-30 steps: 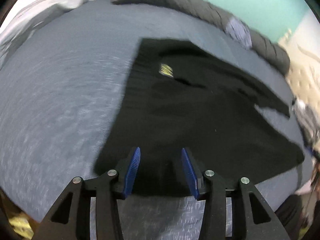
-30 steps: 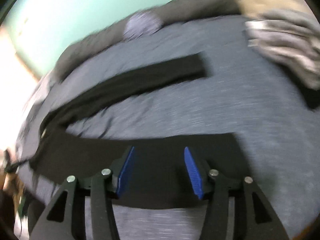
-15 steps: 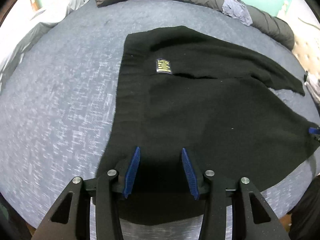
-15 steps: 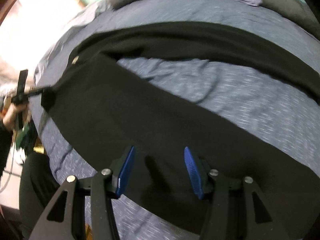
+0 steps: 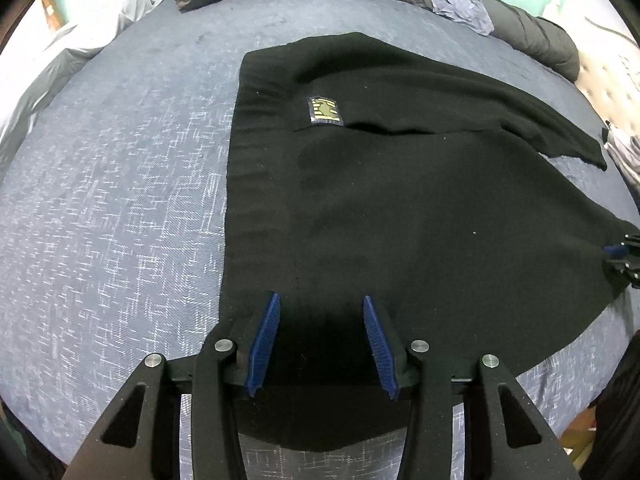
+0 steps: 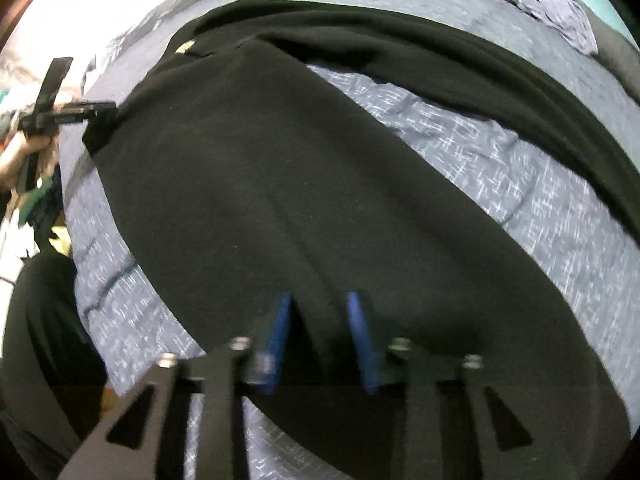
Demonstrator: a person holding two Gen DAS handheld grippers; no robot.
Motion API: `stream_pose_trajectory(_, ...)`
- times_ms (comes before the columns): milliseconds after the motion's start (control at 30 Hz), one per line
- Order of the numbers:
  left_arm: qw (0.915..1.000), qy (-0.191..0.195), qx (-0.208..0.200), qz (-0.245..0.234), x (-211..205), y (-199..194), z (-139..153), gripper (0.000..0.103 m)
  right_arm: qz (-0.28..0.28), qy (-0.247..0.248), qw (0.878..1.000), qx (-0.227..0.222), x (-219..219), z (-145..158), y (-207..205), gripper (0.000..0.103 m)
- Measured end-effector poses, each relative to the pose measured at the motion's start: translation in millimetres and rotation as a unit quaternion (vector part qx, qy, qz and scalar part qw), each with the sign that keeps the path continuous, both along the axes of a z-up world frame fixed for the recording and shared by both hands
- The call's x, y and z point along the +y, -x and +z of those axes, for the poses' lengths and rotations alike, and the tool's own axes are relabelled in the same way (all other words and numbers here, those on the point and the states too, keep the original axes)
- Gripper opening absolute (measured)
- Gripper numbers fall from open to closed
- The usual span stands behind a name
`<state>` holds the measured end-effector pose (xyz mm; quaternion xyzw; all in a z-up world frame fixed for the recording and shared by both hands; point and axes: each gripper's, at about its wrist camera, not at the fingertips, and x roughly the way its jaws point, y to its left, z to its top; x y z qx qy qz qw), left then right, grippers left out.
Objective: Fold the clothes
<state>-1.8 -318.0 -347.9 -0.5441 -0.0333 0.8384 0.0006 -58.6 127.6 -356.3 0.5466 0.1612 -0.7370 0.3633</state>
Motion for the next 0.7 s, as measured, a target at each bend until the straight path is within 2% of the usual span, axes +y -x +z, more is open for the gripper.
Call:
stream_pose_trajectory(67,1.0000,-0.002,0.001,0.000,-1,-1,1,0.047,0.009,-0.001,1.000,0.003,-2,0,-2,0.004)
stream_pose_trajectory(367,0.9997,0.000,0.020,-0.016,5,-8,19,0.049,0.034,0.066,0.997,-0.032,24,23,-19,0.003)
stream_pose_trajectory(467,0.9991,0.017,0.016,-0.035,10,-1,11,0.050,0.036,0.066,0.996,-0.039,30,21,-24,0.003)
stream_pose_trajectory(700,0.9978,0.022,0.006,-0.063,28,14,-5,0.050,0.017,0.064,0.997,-0.029,32,25,-21,0.003)
